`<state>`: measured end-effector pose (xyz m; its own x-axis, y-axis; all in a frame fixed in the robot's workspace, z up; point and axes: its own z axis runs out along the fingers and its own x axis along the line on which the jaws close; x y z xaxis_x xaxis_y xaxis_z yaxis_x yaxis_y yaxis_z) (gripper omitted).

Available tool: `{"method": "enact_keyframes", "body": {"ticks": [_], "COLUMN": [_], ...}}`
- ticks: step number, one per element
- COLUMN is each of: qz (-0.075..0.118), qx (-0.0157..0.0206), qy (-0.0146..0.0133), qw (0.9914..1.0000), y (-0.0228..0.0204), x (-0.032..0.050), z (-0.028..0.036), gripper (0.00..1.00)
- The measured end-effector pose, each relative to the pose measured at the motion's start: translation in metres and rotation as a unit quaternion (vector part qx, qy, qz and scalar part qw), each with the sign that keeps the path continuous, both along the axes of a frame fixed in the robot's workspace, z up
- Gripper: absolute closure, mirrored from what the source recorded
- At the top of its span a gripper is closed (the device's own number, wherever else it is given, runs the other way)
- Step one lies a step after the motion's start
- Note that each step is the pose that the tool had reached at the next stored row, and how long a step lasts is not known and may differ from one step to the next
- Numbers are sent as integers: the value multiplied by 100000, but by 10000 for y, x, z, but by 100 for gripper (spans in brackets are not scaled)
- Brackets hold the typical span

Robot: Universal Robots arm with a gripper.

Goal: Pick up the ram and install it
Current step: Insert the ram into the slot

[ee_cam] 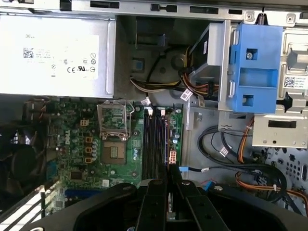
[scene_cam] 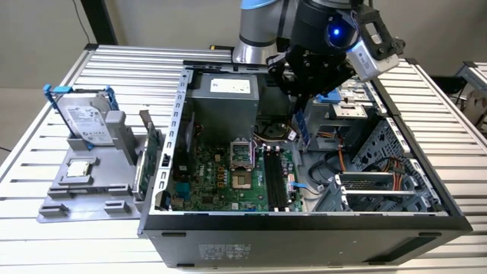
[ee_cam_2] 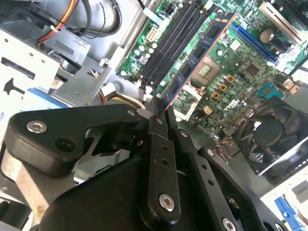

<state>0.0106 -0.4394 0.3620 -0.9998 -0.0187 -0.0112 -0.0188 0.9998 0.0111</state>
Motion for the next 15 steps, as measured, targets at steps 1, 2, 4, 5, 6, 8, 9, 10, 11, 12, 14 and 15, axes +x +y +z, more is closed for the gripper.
{"method": "enact_keyframes", "body": {"ticks": [1, 2, 4, 5, 6, 8, 9, 10, 11, 12, 14, 15], "qz": [1, 2, 0, 2, -1, -1, 1, -1, 2, 5, 3, 3], "qx": [-12, -13, -17, -20, -15, -11, -25, -20, -26, -36, -27, -32], "qy": [4, 4, 0, 0, 0, -4, 1, -1, 0, 4, 0, 3], "qw": [100000, 100000, 100000, 100000, 100000, 100000, 100000, 100000, 100000, 100000, 100000, 100000], "y": [0, 0, 0, 0, 0, 0, 0, 0, 0, 0, 0, 1], "x": [2, 3, 6, 8, 9, 12, 14, 15, 17, 19, 25, 27], "z": [-17, -35, -67, -82, -98, -124, -136, -149, -160, -171, -195, -206], "gripper": [100, 100, 100, 100, 100, 100, 100, 100, 100, 100, 100, 100]}}
